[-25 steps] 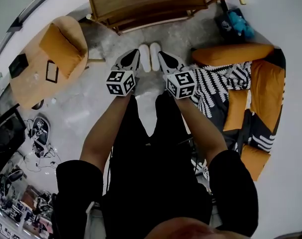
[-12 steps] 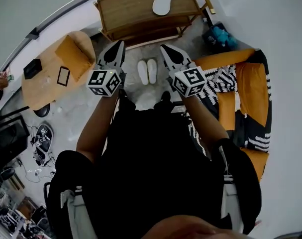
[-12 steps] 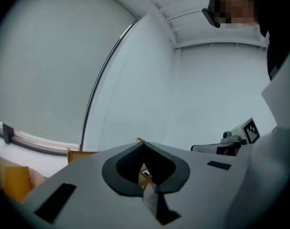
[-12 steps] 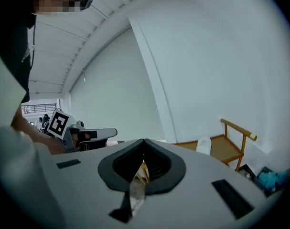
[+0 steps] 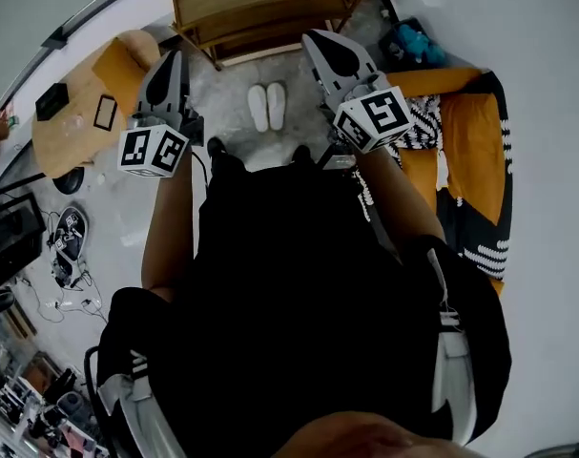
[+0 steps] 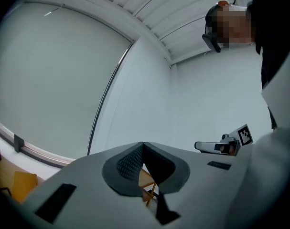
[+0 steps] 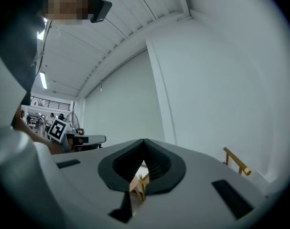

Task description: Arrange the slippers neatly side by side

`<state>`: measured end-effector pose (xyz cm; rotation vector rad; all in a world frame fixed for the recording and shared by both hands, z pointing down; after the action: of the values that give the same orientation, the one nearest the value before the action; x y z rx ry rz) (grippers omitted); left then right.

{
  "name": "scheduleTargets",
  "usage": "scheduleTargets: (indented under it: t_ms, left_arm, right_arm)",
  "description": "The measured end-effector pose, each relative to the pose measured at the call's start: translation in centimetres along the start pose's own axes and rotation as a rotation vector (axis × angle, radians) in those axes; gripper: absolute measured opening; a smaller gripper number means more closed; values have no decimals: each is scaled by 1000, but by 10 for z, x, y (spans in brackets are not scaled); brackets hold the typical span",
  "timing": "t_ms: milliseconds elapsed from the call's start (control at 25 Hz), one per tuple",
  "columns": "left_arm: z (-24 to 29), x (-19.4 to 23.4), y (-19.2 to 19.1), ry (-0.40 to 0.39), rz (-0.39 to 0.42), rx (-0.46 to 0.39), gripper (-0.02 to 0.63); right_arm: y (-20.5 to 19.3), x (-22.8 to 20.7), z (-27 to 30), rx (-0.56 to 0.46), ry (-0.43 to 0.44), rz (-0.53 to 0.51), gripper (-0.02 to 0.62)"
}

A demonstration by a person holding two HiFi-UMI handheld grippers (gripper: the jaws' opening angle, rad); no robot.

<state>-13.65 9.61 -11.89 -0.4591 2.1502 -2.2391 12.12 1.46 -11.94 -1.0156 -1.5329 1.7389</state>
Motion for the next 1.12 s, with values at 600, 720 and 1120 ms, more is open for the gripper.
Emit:
scheduleTargets:
  t_ms: [600, 720, 1120]
  left_arm:
    - [-75, -47, -32, 11, 19, 66, 15]
    - [-89, -55, -31, -15, 22, 56, 15]
    - [-215, -110, -59, -136, 45, 49, 15]
  right_arm:
    - [-44, 19, -46, 68, 51, 58, 32]
    - [-46, 37, -54, 82, 68, 46, 32]
    - [-67, 141, -120, 78, 127, -4, 32]
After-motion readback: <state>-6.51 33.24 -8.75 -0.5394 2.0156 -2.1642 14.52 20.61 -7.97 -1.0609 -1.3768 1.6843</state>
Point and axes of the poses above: the fingertips, and each gripper's own axes: z forward along the fingers, x to its left, y out of its top, the point moved 6 cm from there along -z, backward along the fingers, and after that the axes turned 3 degrees about x, right-handed, at the moved point
